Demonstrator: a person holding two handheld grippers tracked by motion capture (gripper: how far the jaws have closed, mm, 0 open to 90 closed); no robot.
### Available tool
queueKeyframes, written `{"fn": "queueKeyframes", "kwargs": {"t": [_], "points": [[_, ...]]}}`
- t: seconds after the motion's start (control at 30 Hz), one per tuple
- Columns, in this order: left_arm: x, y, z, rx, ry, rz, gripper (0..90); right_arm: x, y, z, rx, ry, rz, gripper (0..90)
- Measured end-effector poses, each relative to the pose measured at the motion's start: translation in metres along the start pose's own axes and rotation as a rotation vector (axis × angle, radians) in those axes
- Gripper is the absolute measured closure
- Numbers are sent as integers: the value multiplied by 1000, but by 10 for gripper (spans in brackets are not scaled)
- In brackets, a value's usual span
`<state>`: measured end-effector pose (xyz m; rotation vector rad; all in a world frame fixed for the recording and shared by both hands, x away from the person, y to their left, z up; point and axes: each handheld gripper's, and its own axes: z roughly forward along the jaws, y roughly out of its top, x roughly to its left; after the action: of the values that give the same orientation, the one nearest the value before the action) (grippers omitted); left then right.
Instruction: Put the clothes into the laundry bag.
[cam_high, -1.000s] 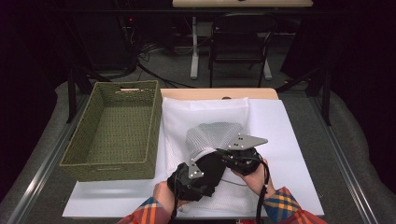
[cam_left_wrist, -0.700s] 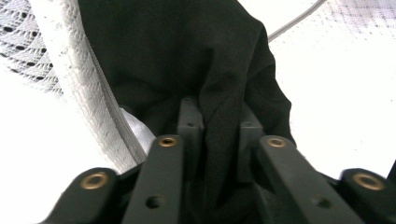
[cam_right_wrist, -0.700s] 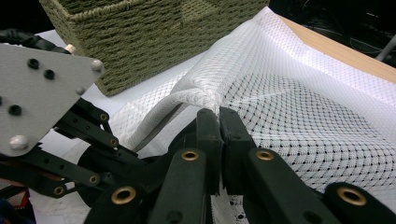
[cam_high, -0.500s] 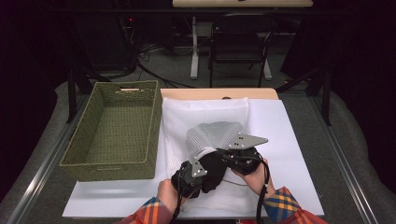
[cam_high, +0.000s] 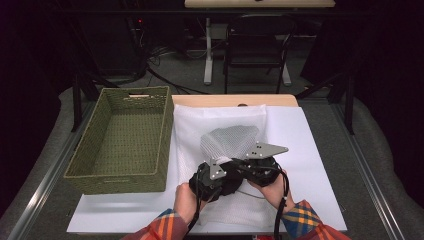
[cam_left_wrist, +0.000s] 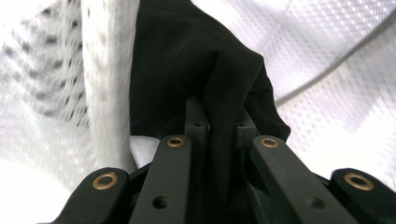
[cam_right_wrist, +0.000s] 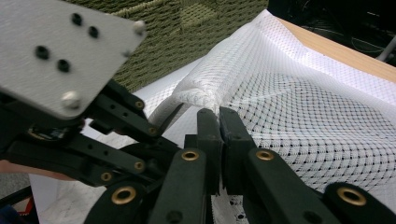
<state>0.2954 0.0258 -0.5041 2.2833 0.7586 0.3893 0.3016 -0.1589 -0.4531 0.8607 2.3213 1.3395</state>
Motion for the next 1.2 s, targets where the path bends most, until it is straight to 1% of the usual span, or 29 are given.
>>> {"fn": "queueKeyframes", "kwargs": {"t": [0.13,0.23,0.27,0.33,0.4,0.47,0.5,0.57,0.6,0.7,0.73,0.77,0.8,0.83,0.93,0.97,1.07,1.13,1.17,1.2], "points": [[0,5,4,-9,7,7,823,1,0,0,-2,4,1,884],[2,8,7,-23,15,-7,823,1,0,-1,-5,5,3,884],[3,9,8,-33,26,-12,823,1,1,-1,-4,5,3,884],[5,9,10,-37,42,-6,821,1,1,-1,-5,6,4,884],[8,10,11,-33,48,-12,821,1,0,-1,-4,8,4,884],[10,9,14,-42,63,-21,819,0,0,0,-4,10,5,884],[11,8,16,-50,82,-22,817,0,0,0,-3,12,4,884],[14,8,17,-51,96,-21,812,0,0,0,-2,12,7,884],[17,7,18,-51,101,-29,811,0,0,0,-2,12,8,884],[21,3,20,-41,117,-31,804,-1,-1,0,0,12,12,884],[22,3,20,-34,118,-24,798,-1,-1,1,3,14,10,884],[22,2,22,-40,127,-27,798,-1,-1,1,3,14,10,884],[23,2,22,-30,124,-20,796,-1,-1,1,3,14,10,884],[23,1,23,-26,132,-23,796,-1,-2,1,5,15,12,884],[25,1,22,-35,162,-8,802,-1,-1,0,2,14,10,884],[26,1,22,-41,176,-9,803,-1,-1,0,1,13,10,884],[30,0,21,-43,186,-32,804,0,-1,1,0,15,11,884],[32,0,22,-34,190,-29,804,1,-1,1,-1,18,13,884],[32,0,23,-30,191,-24,804,1,-1,2,-1,19,12,884],[32,0,24,-25,200,-14,805,1,-1,2,1,21,11,884]]}}
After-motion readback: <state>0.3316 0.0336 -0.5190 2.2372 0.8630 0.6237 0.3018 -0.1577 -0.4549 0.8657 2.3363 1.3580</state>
